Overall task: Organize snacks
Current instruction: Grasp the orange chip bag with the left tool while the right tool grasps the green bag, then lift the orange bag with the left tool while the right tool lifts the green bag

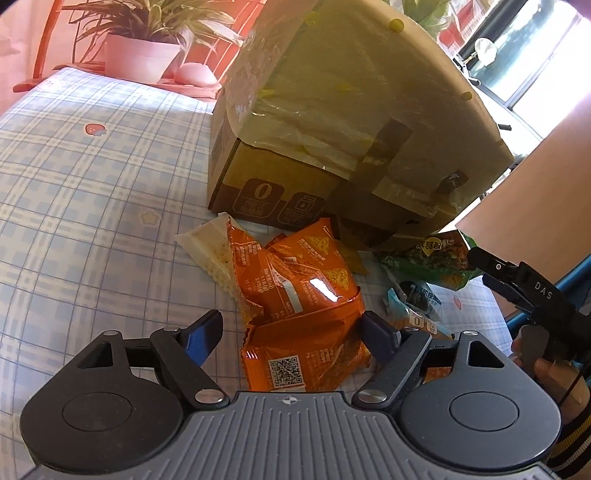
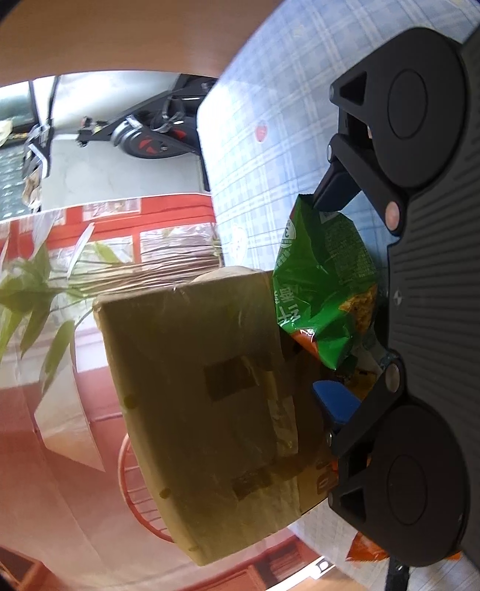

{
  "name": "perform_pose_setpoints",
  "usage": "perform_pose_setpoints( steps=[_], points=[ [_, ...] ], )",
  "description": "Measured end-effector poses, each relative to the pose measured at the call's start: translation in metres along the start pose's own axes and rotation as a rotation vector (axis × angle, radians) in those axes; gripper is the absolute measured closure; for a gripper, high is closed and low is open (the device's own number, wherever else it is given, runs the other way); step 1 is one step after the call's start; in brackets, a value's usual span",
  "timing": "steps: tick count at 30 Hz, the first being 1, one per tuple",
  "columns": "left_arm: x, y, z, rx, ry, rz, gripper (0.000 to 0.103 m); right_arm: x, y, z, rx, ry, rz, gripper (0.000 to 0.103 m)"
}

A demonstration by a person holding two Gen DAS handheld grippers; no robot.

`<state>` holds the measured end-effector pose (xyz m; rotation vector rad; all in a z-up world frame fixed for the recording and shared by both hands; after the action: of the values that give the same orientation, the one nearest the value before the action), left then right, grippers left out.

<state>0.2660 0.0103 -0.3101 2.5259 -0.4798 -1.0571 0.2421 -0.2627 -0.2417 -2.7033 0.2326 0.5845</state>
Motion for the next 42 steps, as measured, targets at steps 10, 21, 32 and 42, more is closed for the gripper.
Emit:
perform_pose_setpoints(
  steps=[10, 21, 32, 42],
  points=[
    [0.004, 0.002, 0.0, -0.004, -0.005, 0.011, 0.02, 0.007, 0.006, 0.01, 0.106, -0.076, 0.003, 0.001],
    [0.011, 0.006, 0.001, 0.009, -0.008, 0.023, 0.025, 0.011, 0.016, 0.012, 0.209, -0.108, -0.007, 0.001],
    [0.002, 0.014, 0.001, 0.063, 0.025, 0.031, 0.045, 0.027, 0.019, -0.001, 0.297, -0.083, 0.041, 0.0],
    [-0.012, 0.024, -0.003, 0.096, 0.063, 0.059, 0.049, 0.015, 0.054, 0.012, 0.433, -0.067, 0.13, 0.032]
  ],
)
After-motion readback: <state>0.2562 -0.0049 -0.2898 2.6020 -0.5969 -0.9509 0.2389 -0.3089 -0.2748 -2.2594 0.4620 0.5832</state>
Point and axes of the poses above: each gripper's, at about its wrist camera, not at the fingertips, and x roughly the way its jaws point, y to its right, z to its underside, the point moved 10 cm from there along x, roughly the way its jaws point, and after that the axes turned 6 degrees about y, right-handed, at the moved point
